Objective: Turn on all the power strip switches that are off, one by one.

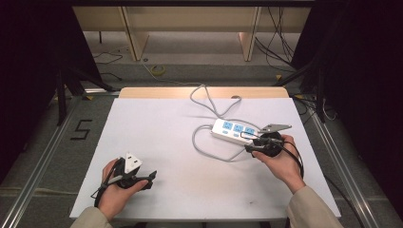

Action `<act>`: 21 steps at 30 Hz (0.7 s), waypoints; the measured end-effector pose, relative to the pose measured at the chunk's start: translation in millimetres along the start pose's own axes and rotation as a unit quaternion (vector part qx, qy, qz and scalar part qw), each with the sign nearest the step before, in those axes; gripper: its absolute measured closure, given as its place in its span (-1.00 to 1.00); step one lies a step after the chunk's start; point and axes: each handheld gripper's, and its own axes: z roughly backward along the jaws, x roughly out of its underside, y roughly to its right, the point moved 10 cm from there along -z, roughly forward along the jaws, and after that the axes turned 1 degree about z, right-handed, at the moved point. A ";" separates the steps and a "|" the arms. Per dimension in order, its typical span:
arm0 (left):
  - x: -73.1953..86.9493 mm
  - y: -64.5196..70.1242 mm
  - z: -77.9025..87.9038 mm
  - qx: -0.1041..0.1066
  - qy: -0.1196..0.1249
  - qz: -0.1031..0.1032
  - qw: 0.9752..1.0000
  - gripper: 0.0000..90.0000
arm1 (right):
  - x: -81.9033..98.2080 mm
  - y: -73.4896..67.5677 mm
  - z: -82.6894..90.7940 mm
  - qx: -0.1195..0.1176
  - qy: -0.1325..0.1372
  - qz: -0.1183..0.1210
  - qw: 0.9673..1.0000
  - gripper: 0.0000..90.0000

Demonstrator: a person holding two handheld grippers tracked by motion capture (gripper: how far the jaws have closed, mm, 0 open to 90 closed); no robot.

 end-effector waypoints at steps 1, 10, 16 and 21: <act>0.0 0.0 0.0 0.000 0.000 0.000 1.000 -0.61 | 0.5 -0.8 0.8 0.000 0.003 0.000 1.000 0.22; 1.0 0.5 0.2 0.000 -0.002 0.000 1.000 -0.61 | 6.9 -10.5 9.5 -0.007 0.034 0.003 0.999 0.19; 1.7 1.0 -0.4 0.000 -0.003 -0.001 1.000 -0.61 | 12.2 -14.9 13.9 -0.009 0.052 -0.001 0.999 0.15; 2.2 0.5 -1.3 0.000 -0.004 0.000 1.000 -0.62 | 15.6 -15.1 12.9 -0.008 0.054 -0.003 0.999 0.09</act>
